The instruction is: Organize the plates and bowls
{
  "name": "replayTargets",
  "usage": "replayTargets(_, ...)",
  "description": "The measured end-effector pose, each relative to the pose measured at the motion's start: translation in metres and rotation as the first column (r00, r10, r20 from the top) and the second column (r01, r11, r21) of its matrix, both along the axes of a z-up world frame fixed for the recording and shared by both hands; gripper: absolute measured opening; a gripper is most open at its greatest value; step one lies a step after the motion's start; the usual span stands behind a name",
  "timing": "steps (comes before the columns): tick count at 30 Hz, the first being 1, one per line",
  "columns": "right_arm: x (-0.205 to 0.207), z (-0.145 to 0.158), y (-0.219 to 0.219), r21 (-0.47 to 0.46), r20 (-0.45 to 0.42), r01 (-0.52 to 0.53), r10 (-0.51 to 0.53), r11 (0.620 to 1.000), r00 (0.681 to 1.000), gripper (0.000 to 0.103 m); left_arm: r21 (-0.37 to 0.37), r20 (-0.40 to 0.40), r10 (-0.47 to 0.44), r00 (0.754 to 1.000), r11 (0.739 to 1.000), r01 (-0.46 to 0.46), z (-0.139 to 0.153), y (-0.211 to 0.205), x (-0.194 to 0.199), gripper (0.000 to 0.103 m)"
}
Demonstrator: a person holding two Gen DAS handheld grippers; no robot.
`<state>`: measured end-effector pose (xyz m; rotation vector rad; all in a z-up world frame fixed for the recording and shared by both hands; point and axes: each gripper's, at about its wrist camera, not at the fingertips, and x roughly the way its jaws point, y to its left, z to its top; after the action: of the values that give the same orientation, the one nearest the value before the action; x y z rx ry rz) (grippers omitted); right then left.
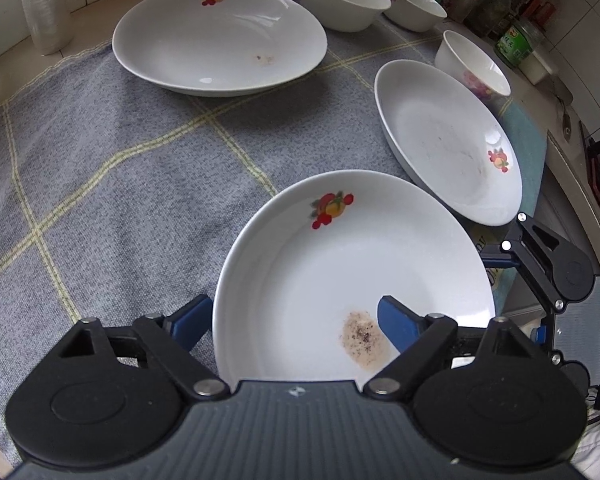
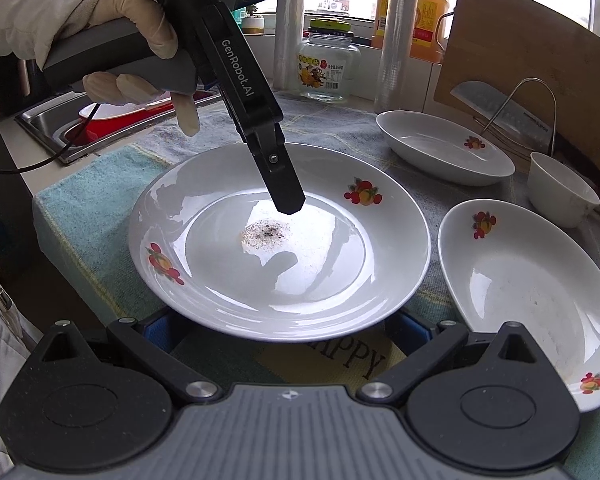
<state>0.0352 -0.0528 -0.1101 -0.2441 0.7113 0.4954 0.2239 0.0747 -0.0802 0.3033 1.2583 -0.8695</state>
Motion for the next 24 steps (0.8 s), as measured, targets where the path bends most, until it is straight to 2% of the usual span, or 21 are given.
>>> replayTargets(6, 0.002, 0.001, 0.001, -0.008, 0.006, -0.018, 0.018, 1.0, 1.0, 0.103, 0.032, -0.002, -0.033, 0.999, 0.999, 0.033, 0.0, -0.009, 0.001, 0.084)
replayTargets(11, 0.003, 0.002, 0.002, -0.011, 0.002, -0.02, 0.02, 1.0, 1.0, 0.103, 0.046, -0.008, -0.037, 0.999, 0.998, 0.037, 0.002, -0.016, 0.003, 0.071)
replayTargets(15, 0.003, 0.002, 0.003, -0.014, 0.0, -0.018, 0.018, 1.0, 1.0, 0.103, 0.05, -0.024, -0.031, 0.999, 0.998, 0.032, 0.004, -0.016, 0.009, 0.068)
replayTargets(24, 0.004, 0.0, 0.003, -0.009, -0.005, -0.02, 0.02, 1.0, 1.0, 0.103, 0.046, -0.046, -0.037, 0.998, 0.998, 0.04, 0.001, -0.018, 0.016, 0.068)
